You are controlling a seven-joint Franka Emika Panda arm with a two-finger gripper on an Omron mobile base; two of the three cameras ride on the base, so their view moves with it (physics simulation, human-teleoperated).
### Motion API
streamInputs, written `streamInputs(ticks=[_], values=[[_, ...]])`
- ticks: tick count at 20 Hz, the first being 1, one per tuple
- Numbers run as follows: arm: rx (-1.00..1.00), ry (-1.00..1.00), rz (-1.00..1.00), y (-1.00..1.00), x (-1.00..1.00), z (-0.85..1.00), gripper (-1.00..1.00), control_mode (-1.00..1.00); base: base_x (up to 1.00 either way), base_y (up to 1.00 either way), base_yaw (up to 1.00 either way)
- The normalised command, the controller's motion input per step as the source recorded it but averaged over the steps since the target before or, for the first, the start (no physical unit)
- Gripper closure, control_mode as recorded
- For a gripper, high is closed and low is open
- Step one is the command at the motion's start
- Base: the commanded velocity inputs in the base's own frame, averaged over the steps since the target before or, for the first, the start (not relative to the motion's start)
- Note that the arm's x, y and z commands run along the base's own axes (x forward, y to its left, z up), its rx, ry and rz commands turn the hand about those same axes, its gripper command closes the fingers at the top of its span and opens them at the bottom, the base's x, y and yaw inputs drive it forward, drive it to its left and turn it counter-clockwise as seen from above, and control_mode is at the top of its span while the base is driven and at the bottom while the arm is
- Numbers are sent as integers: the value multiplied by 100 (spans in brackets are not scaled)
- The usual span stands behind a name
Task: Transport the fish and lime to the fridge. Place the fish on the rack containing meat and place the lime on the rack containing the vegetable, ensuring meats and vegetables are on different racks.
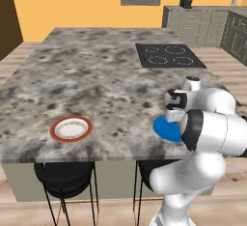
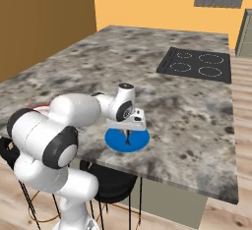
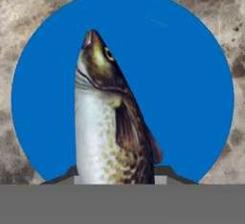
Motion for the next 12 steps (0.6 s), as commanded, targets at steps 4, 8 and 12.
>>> streamInputs(ticks=[4,8,12], values=[[8,-3,-1,-6,-100,100,100,-100,0,0,0],[2,0,0,0,-100,97,100,-100,0,0,0],[0,-6,0,1,-100,100,100,-100,0,0,0]])
